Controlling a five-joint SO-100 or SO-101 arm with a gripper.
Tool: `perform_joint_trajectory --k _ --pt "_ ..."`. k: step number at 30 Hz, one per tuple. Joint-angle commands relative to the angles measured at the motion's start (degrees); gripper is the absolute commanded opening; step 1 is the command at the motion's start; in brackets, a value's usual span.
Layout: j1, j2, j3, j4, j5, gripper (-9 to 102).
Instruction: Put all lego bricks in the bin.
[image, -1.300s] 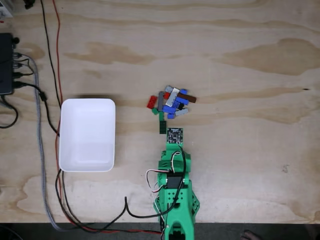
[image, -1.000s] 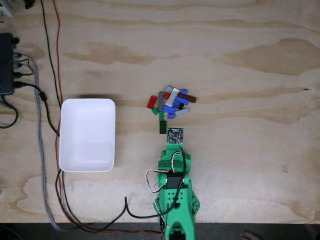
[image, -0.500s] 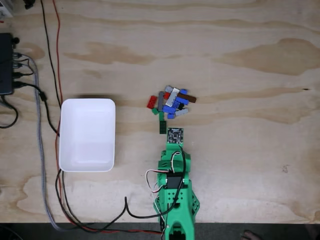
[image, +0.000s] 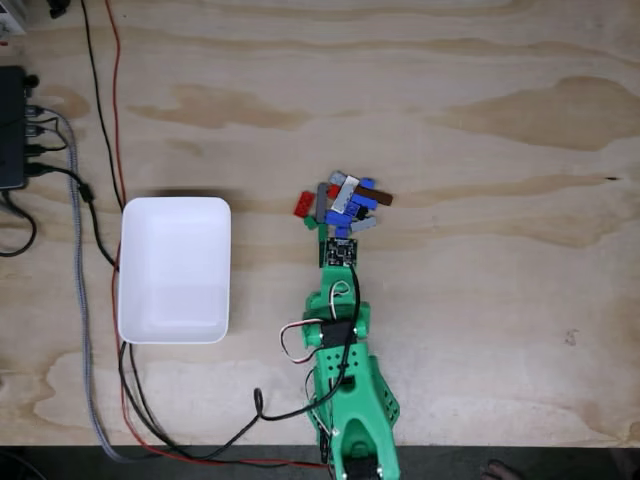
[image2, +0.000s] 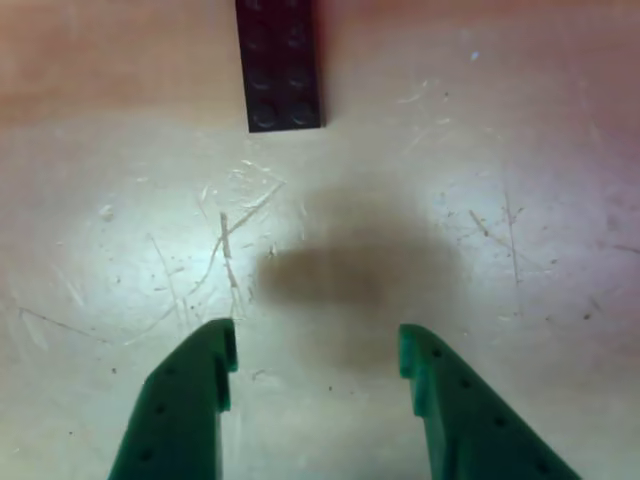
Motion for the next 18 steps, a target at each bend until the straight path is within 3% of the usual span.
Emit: perform_joint_trajectory --k 1,13,18 --pt "-2.3 -21.1 -11.5 -6.2 1.1 22" --pt "2.1 -44.8 -26.0 -14.1 -4.5 22" --pt "2.3 -49.8 -28.0 -18.5 -6.1 17"
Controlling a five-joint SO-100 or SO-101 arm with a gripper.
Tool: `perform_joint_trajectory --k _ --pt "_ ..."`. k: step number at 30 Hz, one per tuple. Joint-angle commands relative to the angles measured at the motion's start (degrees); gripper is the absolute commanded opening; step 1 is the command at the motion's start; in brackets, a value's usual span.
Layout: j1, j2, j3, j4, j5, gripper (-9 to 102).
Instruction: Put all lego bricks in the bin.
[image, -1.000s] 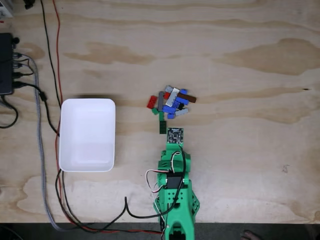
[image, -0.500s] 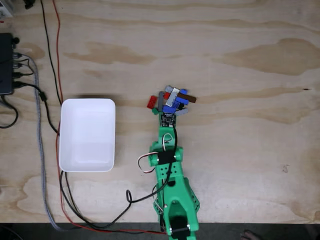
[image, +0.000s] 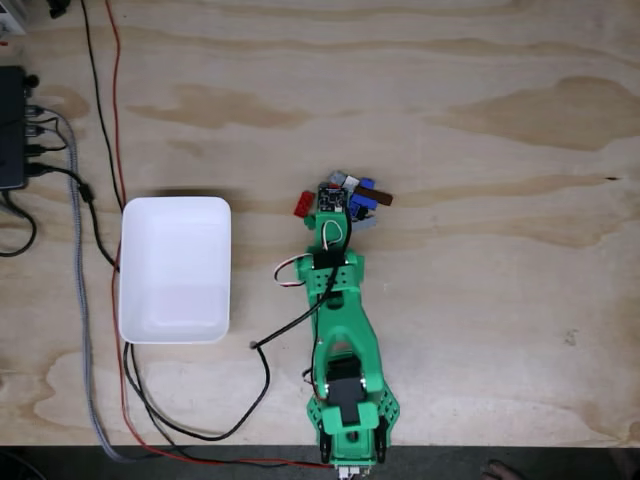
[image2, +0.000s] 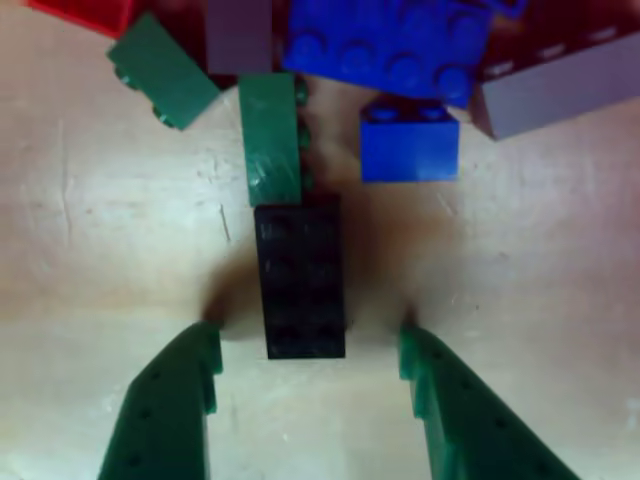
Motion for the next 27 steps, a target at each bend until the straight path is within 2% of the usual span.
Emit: perform_joint_trajectory --k 1,2,3,6,8,10,13,15,17,20,24,27 --pt "0.2 -3.1 -4.9 -3.8 -1.1 10" --pt "0.0 -3.6 -5.1 -5.0 -1.2 2" --pt "-0.1 -4.5 -5.8 -5.6 -1.1 0" --pt "-0.9 -5.1 -7.7 -5.3 -0.1 0" --pt "-2.1 0.4 -7.5 -3.5 3.2 0" --pt "-5.3 11.4 -9.3 6.0 8.3 0" --pt "-9.8 25.6 -19.9 20.7 19.0 0" --pt "-12.4 28.4 -28.0 30.3 23.4 0" --pt "-14.7 27.4 -32.7 35.0 25.6 0" --pt "-20.6 22.9 -34.4 36.6 27.5 0" --pt "-31.7 13.9 -34.6 33.1 34.1 0" --pt "-38.7 5.4 -41.9 33.1 38.0 0"
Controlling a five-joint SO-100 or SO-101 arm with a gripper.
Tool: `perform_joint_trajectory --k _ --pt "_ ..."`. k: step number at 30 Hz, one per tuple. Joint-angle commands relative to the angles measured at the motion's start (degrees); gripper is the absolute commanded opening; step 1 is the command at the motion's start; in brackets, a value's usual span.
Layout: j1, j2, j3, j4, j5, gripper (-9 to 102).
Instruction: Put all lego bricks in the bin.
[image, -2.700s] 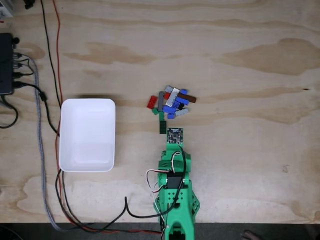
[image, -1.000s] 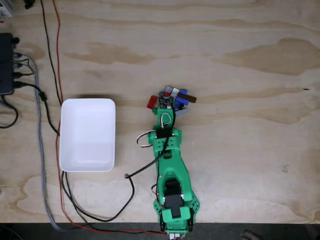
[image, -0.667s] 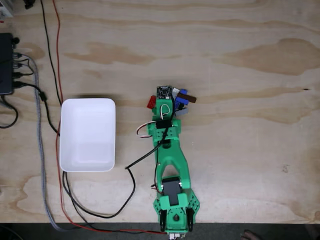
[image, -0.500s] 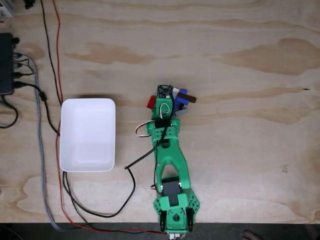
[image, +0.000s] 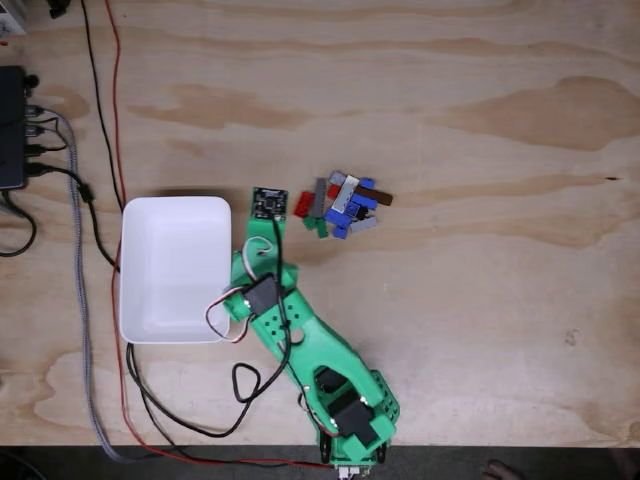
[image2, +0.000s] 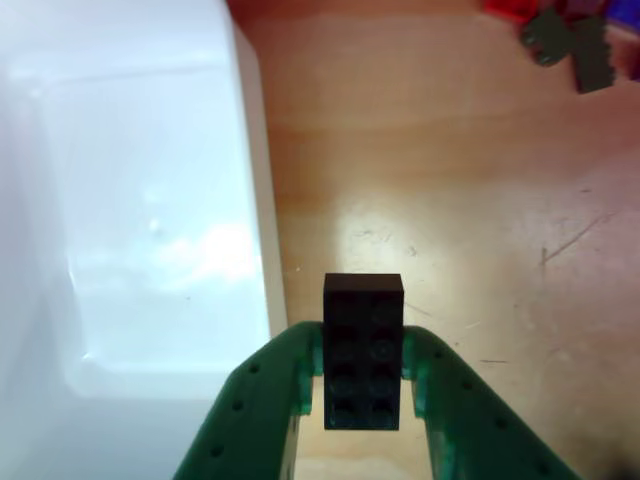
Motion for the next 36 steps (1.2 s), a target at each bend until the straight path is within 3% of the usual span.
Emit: perform_joint_trajectory --k 1,5,10,13,15,16,20,23,26,29,32,36 --pt "-9.8 -10.5 -13.2 0.3 5.2 0" --pt "-15.6 -23.5 -27.7 3.3 8.3 0" --pt "-16.2 -32.1 -32.3 1.9 9.1 3" --pt "-16.4 -34.5 -34.0 1.7 9.6 30" --pt "-15.9 -34.1 -35.5 2.5 10.1 43" --pt "-15.5 -33.3 -36.7 3.5 10.5 44" --pt "-10.7 -27.6 -43.4 9.4 11.5 37" --pt "2.6 -19.2 -37.4 11.7 5.4 29" --pt "20.0 -13.1 -17.1 6.4 -7.6 18" --pt "30.1 -12.0 0.1 -3.8 -15.6 14" --pt "29.7 -15.7 6.8 -13.0 -16.6 21" --pt "27.2 -24.2 -1.3 -11.5 -13.9 21"
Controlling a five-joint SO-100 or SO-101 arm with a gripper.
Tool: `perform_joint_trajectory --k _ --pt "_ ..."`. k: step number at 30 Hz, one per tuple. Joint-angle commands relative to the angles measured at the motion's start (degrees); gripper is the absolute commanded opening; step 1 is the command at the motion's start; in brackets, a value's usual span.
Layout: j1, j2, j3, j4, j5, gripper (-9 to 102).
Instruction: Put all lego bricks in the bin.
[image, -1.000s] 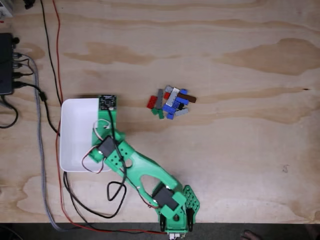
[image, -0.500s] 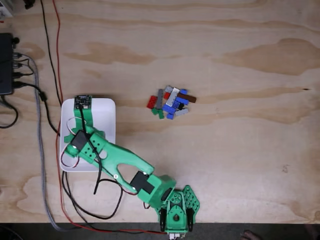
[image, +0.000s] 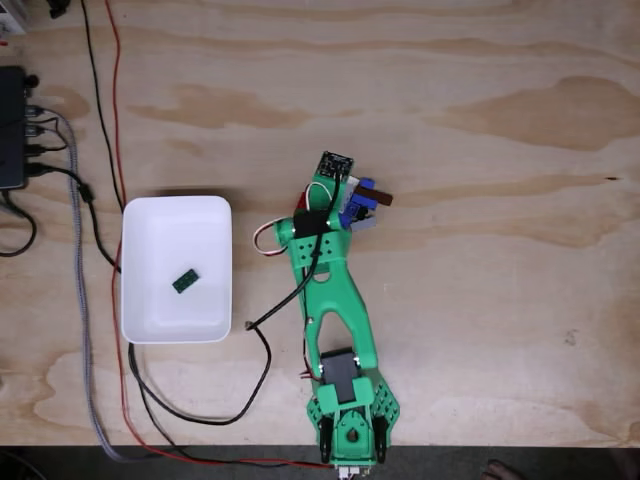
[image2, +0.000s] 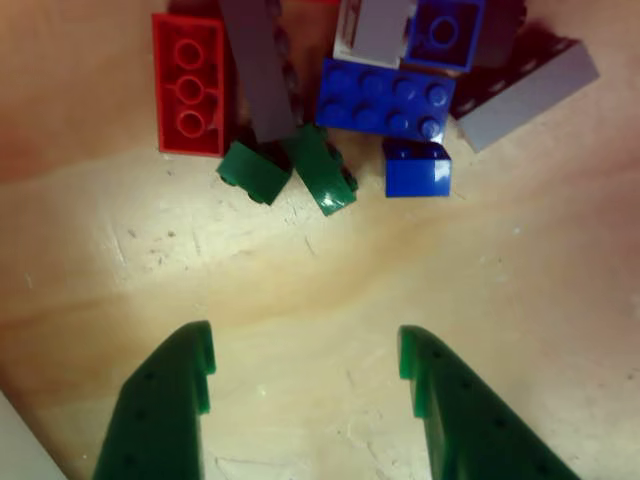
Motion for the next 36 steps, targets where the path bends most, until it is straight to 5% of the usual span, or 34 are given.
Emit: perform_joint_trajectory --k 1,19,28,32,36 --pt "1.3 -4.7 -6.6 -0.6 0.8 21" --pt "-0.2 -17.8 -15.0 -6.3 -2.0 15" --pt "-2.4 -19.2 -16.4 -7.0 -2.7 0" --pt "-4.0 -15.1 -16.8 -6.2 3.3 0" --pt "-8.3 0.7 -21.1 4.7 16.5 0"
